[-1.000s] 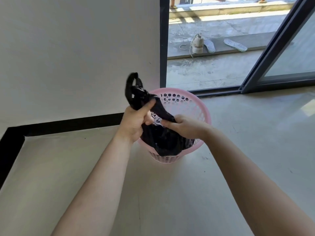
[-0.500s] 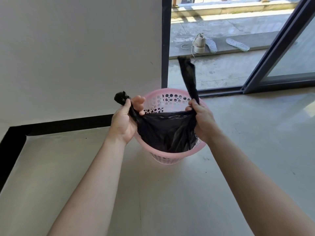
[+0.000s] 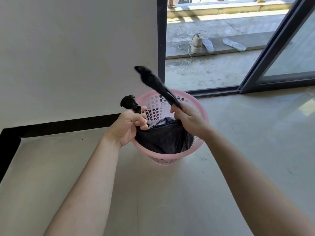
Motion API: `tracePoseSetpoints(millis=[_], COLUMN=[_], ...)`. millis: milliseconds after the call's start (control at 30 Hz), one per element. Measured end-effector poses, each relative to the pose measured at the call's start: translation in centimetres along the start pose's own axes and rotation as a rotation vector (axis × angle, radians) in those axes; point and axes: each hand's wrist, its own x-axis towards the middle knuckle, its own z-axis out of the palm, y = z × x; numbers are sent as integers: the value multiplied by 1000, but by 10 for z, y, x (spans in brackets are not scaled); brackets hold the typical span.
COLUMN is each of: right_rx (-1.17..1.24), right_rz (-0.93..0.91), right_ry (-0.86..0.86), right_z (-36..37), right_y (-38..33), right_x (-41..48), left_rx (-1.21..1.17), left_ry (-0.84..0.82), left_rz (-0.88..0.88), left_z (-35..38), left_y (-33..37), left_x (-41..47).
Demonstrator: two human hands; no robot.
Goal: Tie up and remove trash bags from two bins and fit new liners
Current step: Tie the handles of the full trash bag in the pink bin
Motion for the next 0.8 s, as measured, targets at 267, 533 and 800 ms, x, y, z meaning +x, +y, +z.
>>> tracePoseSetpoints(millis=[267, 533, 800], right_rx=[-386, -494, 451], right_rz=[-28, 36, 509], right_ry=[-345, -412, -353], right_z=[-3, 5, -31], right_y=[-28, -14, 6], right_x=[2, 2, -4], left_rx=[319, 278, 106], left_ry=[-176, -217, -327], left_rz=[10, -45, -148], left_z=[-6, 2, 14], left_y=[2, 1, -4], left_x=[-1, -2, -3])
